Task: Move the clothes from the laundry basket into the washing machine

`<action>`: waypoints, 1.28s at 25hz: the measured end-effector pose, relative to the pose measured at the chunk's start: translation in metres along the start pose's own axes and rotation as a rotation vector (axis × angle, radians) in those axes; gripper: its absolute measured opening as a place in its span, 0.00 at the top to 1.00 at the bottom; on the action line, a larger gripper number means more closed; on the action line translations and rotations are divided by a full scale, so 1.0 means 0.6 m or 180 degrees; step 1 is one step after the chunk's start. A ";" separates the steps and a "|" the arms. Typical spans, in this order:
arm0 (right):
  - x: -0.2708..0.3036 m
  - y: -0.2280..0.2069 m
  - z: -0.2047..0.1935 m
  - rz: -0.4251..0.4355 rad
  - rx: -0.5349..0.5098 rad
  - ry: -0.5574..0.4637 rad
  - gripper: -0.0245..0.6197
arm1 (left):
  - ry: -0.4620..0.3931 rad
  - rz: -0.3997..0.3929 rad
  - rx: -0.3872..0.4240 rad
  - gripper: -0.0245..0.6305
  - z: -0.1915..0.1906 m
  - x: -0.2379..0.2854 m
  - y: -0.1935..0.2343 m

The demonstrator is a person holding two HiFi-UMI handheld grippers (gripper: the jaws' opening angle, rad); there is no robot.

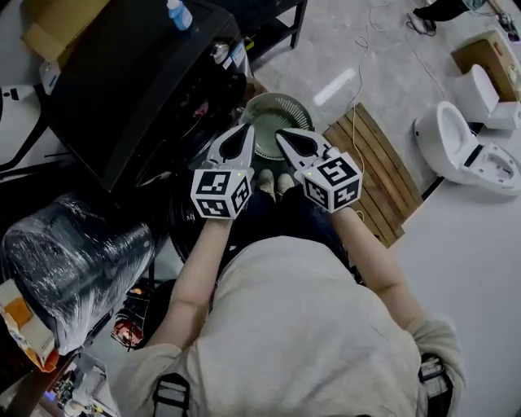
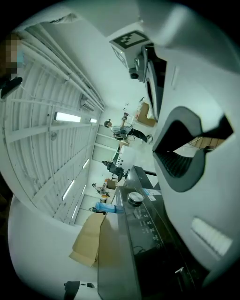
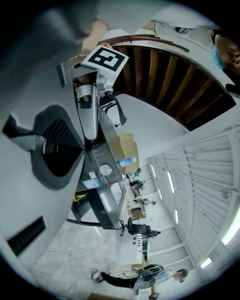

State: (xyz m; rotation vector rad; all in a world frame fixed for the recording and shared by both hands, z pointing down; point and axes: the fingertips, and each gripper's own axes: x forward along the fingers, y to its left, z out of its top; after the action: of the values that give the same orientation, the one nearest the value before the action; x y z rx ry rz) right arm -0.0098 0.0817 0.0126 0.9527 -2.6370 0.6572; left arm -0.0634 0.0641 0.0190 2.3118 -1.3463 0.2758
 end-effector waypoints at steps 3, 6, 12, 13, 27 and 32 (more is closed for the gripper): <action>-0.008 0.016 0.039 0.0047 -0.0042 -0.0165 0.95 | -0.0009 -0.0115 -0.0013 0.95 0.011 -0.010 -0.011; -0.011 0.029 0.067 0.0074 -0.0077 -0.0297 0.95 | -0.0012 -0.0191 -0.0015 0.95 0.020 -0.023 -0.020; -0.013 0.037 0.084 -0.0108 -0.0384 -0.0293 0.95 | -0.0065 -0.0042 0.0190 0.95 0.041 -0.035 -0.016; -0.012 0.038 0.084 -0.0117 -0.0393 -0.0287 0.95 | -0.0068 -0.0045 0.0230 0.95 0.044 -0.036 -0.016; -0.023 0.033 0.088 -0.0213 -0.0453 -0.0254 0.95 | -0.0046 0.0002 0.0612 0.95 0.048 -0.040 -0.025; -0.023 0.036 0.082 -0.0189 -0.0474 -0.0214 0.95 | -0.0020 -0.0063 0.0634 0.95 0.047 -0.040 -0.030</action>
State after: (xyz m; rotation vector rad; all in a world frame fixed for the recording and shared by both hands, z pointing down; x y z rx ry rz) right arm -0.0181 0.0791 -0.0423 1.0210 -2.6602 0.4155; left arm -0.0613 0.0774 -0.0200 2.4883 -1.3524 0.4138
